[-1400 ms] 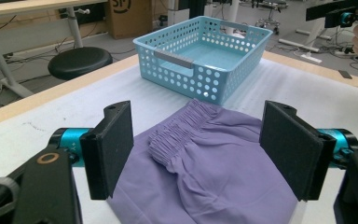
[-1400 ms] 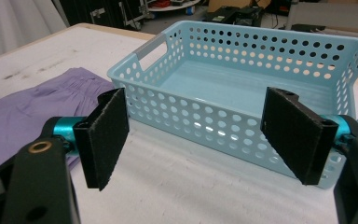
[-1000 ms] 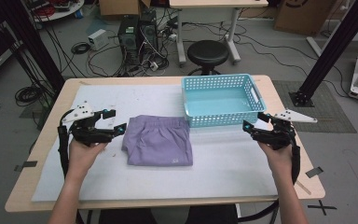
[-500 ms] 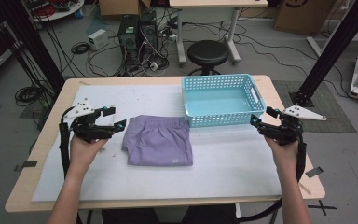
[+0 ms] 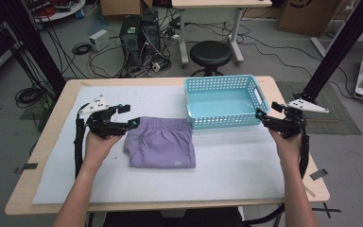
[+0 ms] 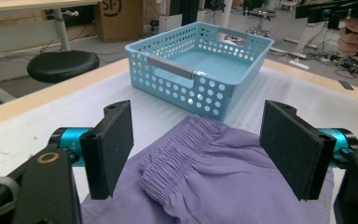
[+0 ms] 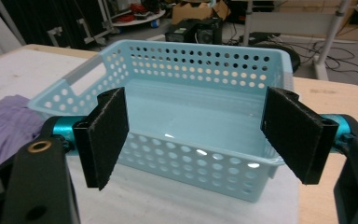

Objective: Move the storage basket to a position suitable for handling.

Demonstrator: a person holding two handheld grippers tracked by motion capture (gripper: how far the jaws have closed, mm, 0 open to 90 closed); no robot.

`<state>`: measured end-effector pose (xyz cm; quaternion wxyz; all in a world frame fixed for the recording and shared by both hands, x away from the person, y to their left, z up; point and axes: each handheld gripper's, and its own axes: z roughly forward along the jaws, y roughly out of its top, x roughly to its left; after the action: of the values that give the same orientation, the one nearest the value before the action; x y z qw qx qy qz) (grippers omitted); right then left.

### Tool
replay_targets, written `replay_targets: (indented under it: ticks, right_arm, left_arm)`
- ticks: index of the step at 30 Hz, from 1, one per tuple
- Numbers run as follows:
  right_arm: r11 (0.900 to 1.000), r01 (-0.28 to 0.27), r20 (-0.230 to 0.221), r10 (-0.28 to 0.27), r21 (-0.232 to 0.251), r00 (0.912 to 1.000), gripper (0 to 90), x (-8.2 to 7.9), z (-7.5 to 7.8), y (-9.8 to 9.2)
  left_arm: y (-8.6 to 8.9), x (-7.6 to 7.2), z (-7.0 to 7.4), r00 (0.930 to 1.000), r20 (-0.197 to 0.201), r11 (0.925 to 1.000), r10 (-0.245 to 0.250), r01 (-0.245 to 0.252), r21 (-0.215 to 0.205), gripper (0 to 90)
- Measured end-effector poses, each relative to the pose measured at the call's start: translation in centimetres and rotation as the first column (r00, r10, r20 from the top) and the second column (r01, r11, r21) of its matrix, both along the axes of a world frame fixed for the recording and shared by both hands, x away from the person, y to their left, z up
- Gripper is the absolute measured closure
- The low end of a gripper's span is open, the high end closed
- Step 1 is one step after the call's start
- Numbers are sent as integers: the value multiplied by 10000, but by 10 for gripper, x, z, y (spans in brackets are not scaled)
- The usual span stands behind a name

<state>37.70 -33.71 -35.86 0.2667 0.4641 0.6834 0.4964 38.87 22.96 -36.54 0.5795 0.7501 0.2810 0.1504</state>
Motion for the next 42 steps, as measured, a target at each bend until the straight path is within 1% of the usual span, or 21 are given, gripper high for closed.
replay_targets:
  ticks: [4,6,7,8,9,10,11,14,16,17,18,19,22,24,26,28,31,33,35,36,42]
  right_arm:
    - [9996,288,-120,-288,6,9995,239,10,-4,-9]
    - [9987,508,-265,-505,72,9984,231,16,-7,-15]
    - [9975,686,-461,-678,177,9966,230,21,-11,-20]
    - [9975,686,-461,-678,177,9966,230,21,-11,-20]
    - [9972,723,-485,-713,207,9963,229,24,-14,-23]
    - [9960,805,-688,-778,388,9946,228,29,-19,-26]
    - [9960,805,-688,-778,388,9946,228,29,-19,-26]
    - [9953,920,-1019,-886,292,9908,228,35,-27,-27]
    - [9965,817,-1115,-790,195,9906,226,39,-33,-27]
    - [9994,341,-1130,-331,72,9930,227,41,-38,-27]
    - [9994,341,-1130,-331,72,9930,227,41,-38,-27]
    - [9994,-289,-1112,269,-172,9934,227,41,-41,-27]
    - [9970,-614,-1090,560,-469,9925,226,41,-45,-29]
    - [9970,-604,-1115,547,-476,9923,226,41,-46,-29]
    - [9969,-514,-1501,420,-591,9878,217,46,-53,-29]
    - [9966,-456,-1593,342,-682,9866,220,48,-55,-27]
    - [9942,-751,-1852,598,-768,9809,253,52,-60,-22]
    - [9905,-651,-1815,425,-1207,9825,252,53,-61,-16]
    - [9908,-525,-1792,295,-1249,9834,279,54,-60,-13]
    - [9917,-431,-1728,217,-1211,9847,317,54,-59,-11]
    - [9896,-316,-1637,82,-1406,9865,325,55,-58,-4]
  left_arm:
    - [-4,8,-6,9999,-97,10000,-30,31,60,260]
    - [-5,12,-9,9999,-90,9999,-56,57,118,260]
    - [-5,13,-10,9999,-102,9999,-68,69,154,260]
    - [-6,14,-12,9999,-120,9998,-70,72,173,260]
    - [-7,15,-13,9999,-131,9997,-110,112,199,259]
    - [-8,16,-14,9998,-150,9997,-119,122,230,255]
    - [-8,16,-15,9998,-130,9995,-145,148,280,255]
    - [-11,13,-18,9996,-43,9990,-264,265,358,255]
    - [-12,11,-19,9994,5,9984,-332,331,448,255]
    - [-13,10,-20,9993,-38,9979,-368,369,539,255]
    - [-13,10,-20,9991,-100,9973,-409,414,613,255]
    - [-12,9,-20,9992,-59,9972,-399,402,638,255]
    - [-9,8,-21,9994,-9,9981,-339,339,523,255]
    - [-7,7,-21,9996,-54,9986,-277,279,442,255]
    - [-6,7,-22,9996,-79,9987,-258,262,444,255]
    - [-5,7,-23,9996,-123,9985,-264,270,474,255]
    - [-5,6,-24,9995,-184,9982,-251,260,537,255]
    - [-5,6,-25,9995,-201,9979,-262,274,587,255]
    - [-6,6,-25,9994,-235,9979,-261,274,586,254]
    - [-6,6,-26,9994,-235,9977,-256,270,619,255]
    - [-9,6,-27,9990,-324,9973,-321,341,653,255]
